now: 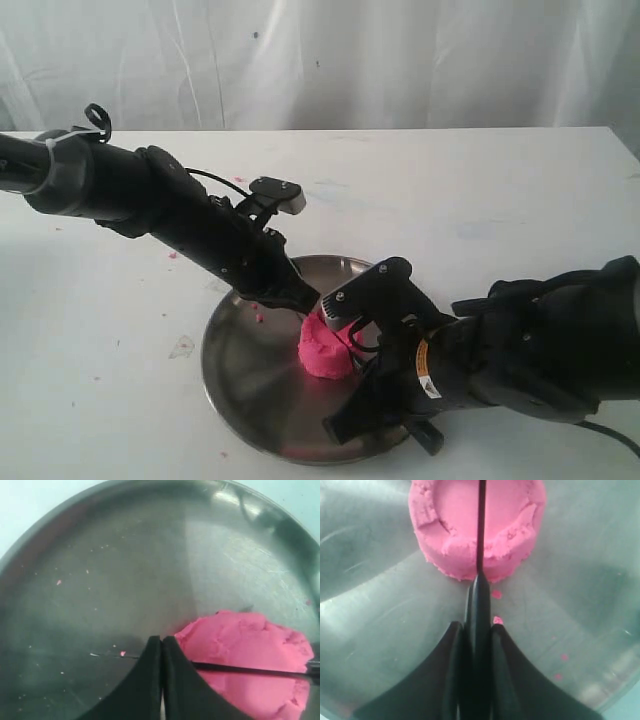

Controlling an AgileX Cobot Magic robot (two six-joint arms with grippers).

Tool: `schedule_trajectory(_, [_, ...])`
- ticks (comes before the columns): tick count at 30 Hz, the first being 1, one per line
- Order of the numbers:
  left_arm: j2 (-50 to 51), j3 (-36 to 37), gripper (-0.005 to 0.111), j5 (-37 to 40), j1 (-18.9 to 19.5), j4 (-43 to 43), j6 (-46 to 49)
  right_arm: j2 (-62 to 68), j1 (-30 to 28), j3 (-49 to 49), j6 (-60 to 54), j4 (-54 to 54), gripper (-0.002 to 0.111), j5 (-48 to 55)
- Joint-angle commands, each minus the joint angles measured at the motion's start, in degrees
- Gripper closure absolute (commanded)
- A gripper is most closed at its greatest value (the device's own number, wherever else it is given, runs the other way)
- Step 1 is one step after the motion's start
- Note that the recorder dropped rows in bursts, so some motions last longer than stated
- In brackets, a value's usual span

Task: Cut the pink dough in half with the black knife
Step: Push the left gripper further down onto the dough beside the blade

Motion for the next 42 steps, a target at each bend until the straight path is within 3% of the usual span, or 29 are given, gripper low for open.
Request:
schedule_trajectory(1, [0.15, -0.21, 0.107, 2.51, -0.40, -0.73, 0.07, 0.36, -0.16, 0.23, -0.60, -0.80, 0.108, -0.95])
schedule_trajectory(42, [2.05, 0.37, 0.107, 2.85, -0.40, 0.10, 0.08, 0.89, -0.16, 0.23, -0.60, -0.80, 0.108, -1.40])
